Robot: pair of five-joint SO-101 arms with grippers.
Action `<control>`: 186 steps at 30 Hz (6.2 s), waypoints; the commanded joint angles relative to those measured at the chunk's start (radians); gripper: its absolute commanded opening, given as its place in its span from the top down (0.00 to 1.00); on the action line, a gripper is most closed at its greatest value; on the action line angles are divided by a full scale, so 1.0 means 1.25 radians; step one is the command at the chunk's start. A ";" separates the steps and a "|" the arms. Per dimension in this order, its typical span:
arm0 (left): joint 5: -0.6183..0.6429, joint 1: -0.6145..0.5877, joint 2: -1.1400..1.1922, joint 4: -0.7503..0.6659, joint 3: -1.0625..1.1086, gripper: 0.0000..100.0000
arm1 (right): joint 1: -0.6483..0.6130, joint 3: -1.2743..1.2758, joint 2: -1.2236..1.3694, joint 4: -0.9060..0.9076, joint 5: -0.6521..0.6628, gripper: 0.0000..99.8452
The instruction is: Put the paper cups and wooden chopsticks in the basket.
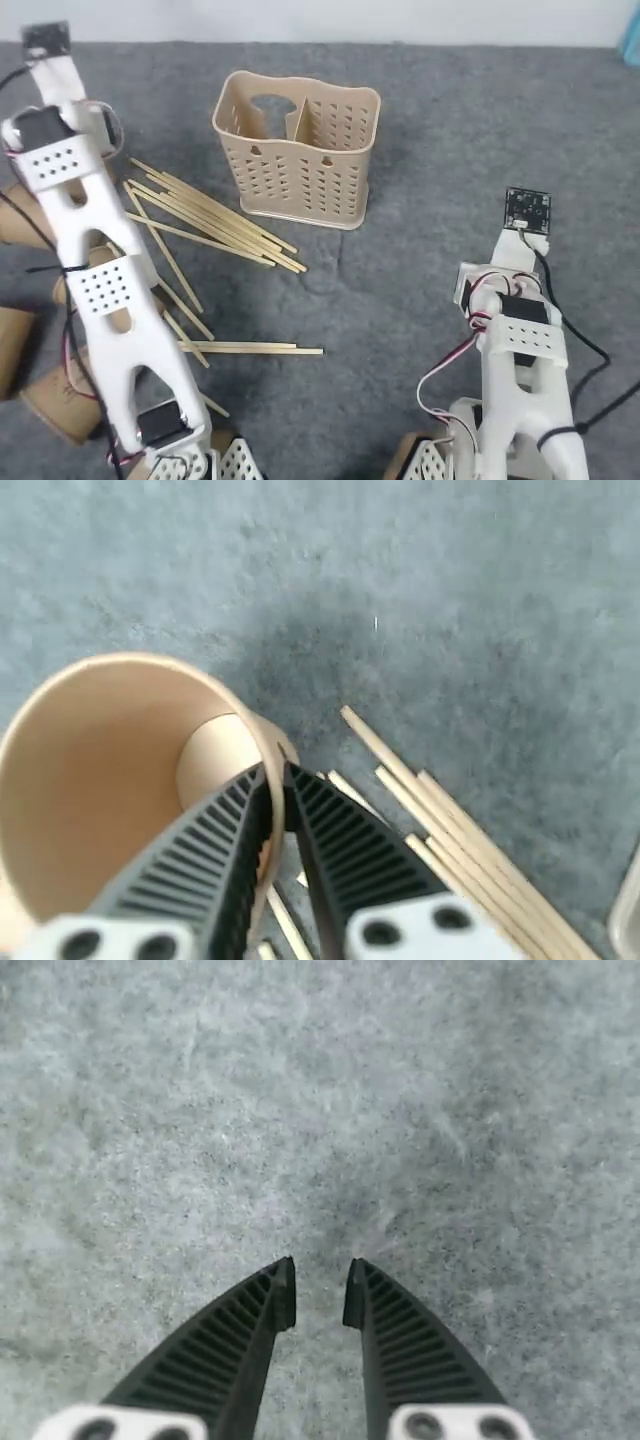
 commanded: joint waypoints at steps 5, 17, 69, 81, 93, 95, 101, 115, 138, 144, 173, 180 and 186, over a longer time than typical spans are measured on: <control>-0.002 -0.022 -0.205 0.029 -0.021 0.99 | 0.006 -0.007 -0.036 -0.020 0.017 0.91; 0.031 0.022 -0.687 0.029 0.489 0.99 | 0.006 -0.006 -0.036 -0.020 0.018 0.91; 0.146 0.706 -0.778 -0.146 0.753 0.86 | 0.007 -0.005 -0.035 -0.023 0.052 0.91; 0.226 0.545 -0.968 -0.017 0.619 0.75 | 0.007 -0.005 -0.035 -0.023 0.053 0.91; 0.155 0.061 -1.129 0.023 0.930 0.77 | 0.006 0.001 -0.035 -0.023 0.053 0.91; 0.133 0.012 -1.128 0.018 1.010 0.77 | 0.006 0.001 -0.035 -0.023 0.053 0.91; -0.026 -0.065 -1.128 -0.056 1.227 0.77 | 0.006 0.004 -0.035 -0.021 0.053 0.91; -0.260 -0.145 -1.127 -0.324 1.571 0.78 | 0.006 0.004 -0.035 -0.021 0.053 0.91; -0.500 -0.174 -0.727 -0.093 1.325 0.78 | 0.006 0.004 -0.035 -0.021 0.053 0.91; -0.500 -0.174 -0.700 0.027 1.228 0.84 | 0.006 0.004 -0.035 -0.023 0.053 0.91; -0.260 -0.126 -0.705 0.028 0.947 0.99 | 0.007 0.005 -0.035 -0.037 0.053 0.91; -0.211 -0.058 -0.808 0.028 0.954 0.99 | 0.007 0.005 -0.035 -0.046 0.053 0.91; -0.151 0.064 -1.085 0.027 0.990 0.99 | 0.007 0.017 -0.035 -0.064 0.053 0.91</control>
